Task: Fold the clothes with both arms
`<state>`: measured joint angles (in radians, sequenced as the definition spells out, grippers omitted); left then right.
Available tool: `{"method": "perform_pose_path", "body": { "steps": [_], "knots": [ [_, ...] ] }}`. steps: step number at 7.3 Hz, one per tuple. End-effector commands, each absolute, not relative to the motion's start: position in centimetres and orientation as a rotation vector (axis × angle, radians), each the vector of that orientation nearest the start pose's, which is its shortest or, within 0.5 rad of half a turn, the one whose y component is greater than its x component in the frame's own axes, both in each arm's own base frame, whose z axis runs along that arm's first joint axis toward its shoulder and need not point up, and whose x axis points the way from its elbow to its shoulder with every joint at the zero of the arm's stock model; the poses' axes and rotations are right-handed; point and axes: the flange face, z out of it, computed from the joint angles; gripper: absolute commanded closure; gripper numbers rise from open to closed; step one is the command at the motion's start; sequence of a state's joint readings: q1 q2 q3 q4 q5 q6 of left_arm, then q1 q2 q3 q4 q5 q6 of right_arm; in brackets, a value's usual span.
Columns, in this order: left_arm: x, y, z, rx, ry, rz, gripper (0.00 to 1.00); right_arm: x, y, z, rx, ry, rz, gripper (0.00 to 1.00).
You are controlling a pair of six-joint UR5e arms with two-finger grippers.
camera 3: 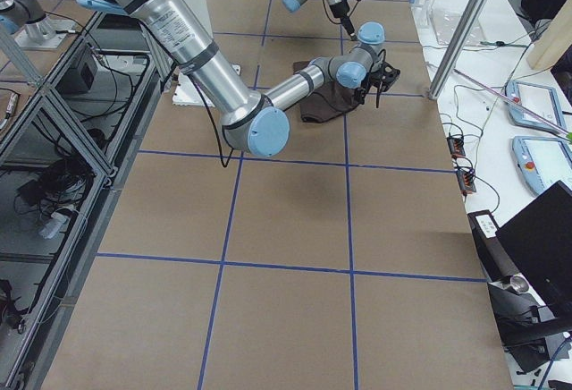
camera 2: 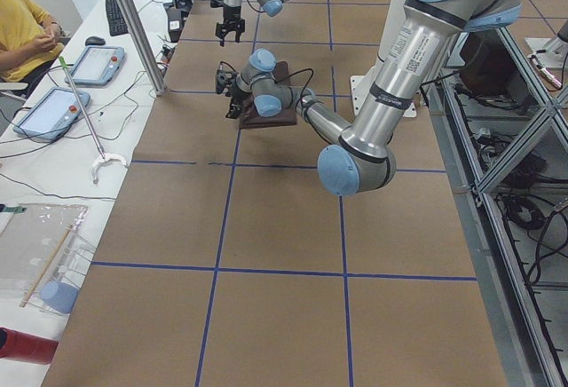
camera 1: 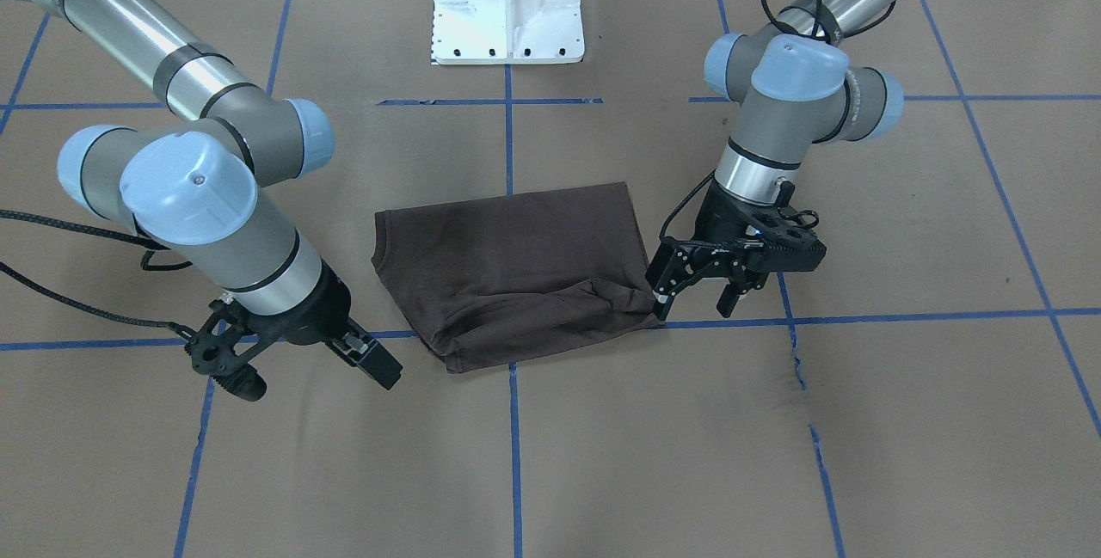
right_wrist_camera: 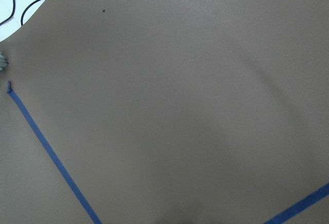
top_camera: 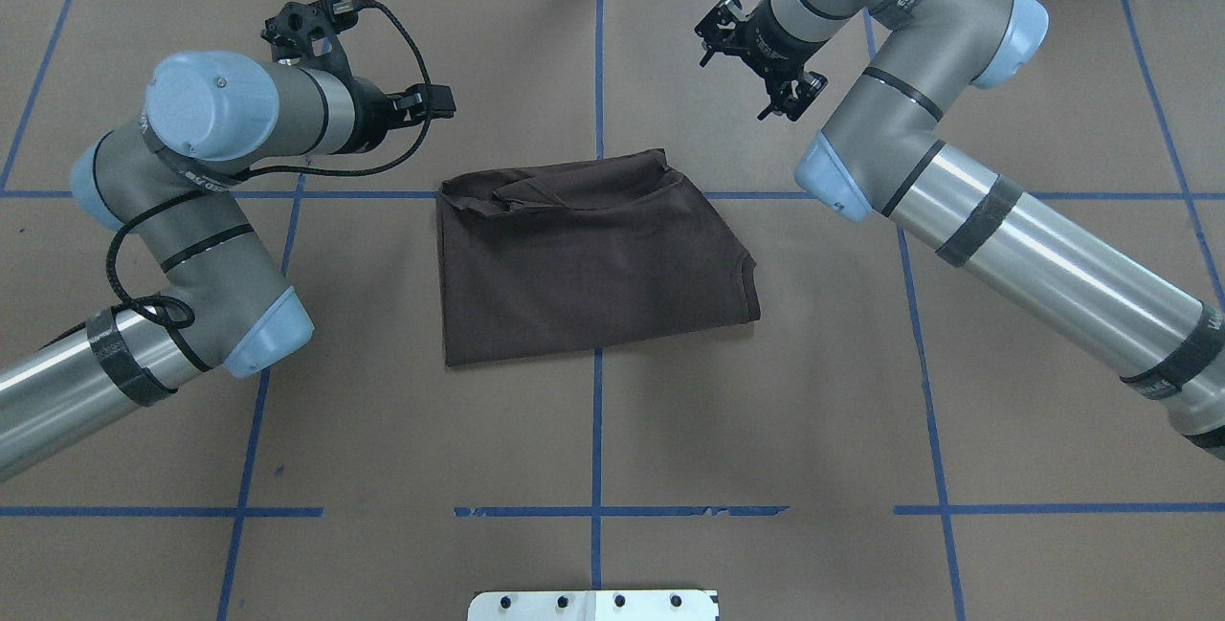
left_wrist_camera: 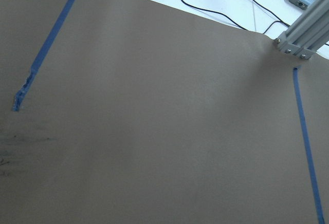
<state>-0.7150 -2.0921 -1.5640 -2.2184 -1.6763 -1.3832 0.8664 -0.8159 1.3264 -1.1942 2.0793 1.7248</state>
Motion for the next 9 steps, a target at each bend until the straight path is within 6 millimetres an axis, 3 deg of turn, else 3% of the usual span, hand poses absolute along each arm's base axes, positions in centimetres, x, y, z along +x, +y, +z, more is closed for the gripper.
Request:
{"method": "perform_pose_path", "body": {
  "steps": [1,2,3,5,7,9],
  "knots": [
    [47.9,-49.4,23.3,0.284,1.219,-0.507,0.52,-43.1,-62.2,25.2,-0.138,-0.988,0.713,0.0],
    [51.8,-44.9,21.9,0.241,1.149,-0.406,1.0,-43.0,-62.0,25.1,-0.135,-0.991,0.712,0.0],
    [53.3,-44.2,21.5,0.273,1.054,-0.291,1.0,-42.9,-61.8,25.4,-0.137,-0.99,0.712,0.0],
    [55.2,-45.1,22.1,0.348,0.979,-0.12,1.0,-42.8,-61.1,25.8,-0.136,-0.991,0.708,0.0],
    [57.1,-46.9,22.5,0.381,0.925,-0.07,1.0,-42.9,-60.7,25.8,-0.134,-0.994,0.704,0.0],
    [57.2,-49.0,23.9,0.426,0.894,-0.079,1.0,-42.6,-60.2,26.0,-0.134,-0.997,0.703,0.0]
  ]
}}
